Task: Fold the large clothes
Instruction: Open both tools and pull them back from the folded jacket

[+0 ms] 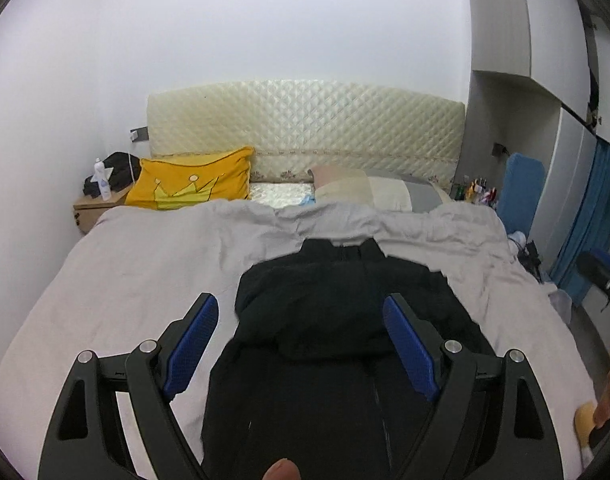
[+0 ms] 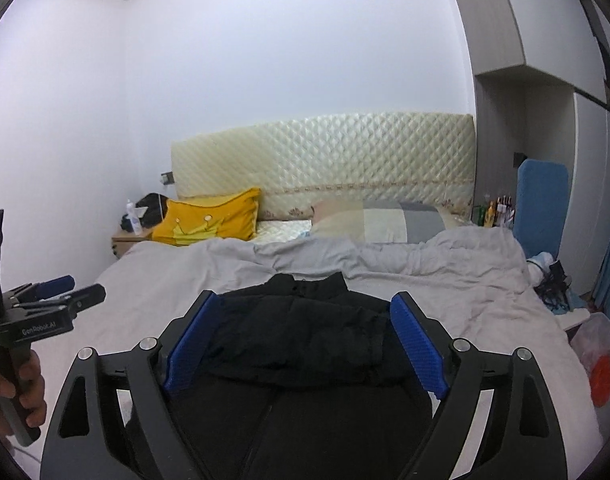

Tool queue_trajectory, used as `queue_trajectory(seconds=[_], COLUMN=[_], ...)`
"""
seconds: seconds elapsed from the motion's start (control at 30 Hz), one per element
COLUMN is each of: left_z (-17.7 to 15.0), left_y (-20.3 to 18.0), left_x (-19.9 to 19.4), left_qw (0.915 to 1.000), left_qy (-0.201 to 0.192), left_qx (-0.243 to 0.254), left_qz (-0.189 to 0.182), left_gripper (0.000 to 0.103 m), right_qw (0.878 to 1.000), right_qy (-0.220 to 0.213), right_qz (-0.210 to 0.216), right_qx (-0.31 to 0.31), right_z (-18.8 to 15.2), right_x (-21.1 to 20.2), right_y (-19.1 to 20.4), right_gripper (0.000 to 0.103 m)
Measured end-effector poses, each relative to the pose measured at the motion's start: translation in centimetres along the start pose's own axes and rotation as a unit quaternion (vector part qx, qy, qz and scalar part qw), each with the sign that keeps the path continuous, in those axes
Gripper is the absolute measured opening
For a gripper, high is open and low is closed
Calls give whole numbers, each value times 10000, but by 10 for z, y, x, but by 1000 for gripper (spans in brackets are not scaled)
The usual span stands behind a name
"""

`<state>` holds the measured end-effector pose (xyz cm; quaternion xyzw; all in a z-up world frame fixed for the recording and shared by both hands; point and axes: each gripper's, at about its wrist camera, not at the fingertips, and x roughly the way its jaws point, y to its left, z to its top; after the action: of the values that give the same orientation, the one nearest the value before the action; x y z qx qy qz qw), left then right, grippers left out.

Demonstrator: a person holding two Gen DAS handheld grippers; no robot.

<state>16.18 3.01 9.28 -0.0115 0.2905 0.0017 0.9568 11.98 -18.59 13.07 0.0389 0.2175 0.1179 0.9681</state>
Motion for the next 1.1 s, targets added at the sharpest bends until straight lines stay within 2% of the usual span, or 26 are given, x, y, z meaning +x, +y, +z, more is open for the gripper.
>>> queue_trajectory(seconds=[0.23,0.43,0.57,0.7,0.9,1.1], left_z=[-53,-98,-123,-133,-140,-148], left_y=[-11,-29,-40,-44,-52,-49], left_x=[-71,-125,-154,-172,-183,-161], left_qw=[9995,9962,9908,9873,9857,9811], left_qy=[274,680,1085,1323,1550,1865], left_qx=[-12,148,86,14,-24,0], left_qz=[-177,-520,-808,-879,-665,-506], left_gripper=[86,86,86,86,86,86], right_qw=[10000,9986,9925,9837,9633,9468], right_qy=[-3,498,1209,1771,2517,2900], right_qz=[3,-10,111,15,-140,-328], right_qx=[-72,-162,144,306,923,1359], right_z=[-34,-84,-122,-156,-196,-221], right_x=[-59,-78,-64,-46,-14,6], right_y=[3,-6,-30,-56,-103,-132], right_gripper=[89,89,90,90,90,90])
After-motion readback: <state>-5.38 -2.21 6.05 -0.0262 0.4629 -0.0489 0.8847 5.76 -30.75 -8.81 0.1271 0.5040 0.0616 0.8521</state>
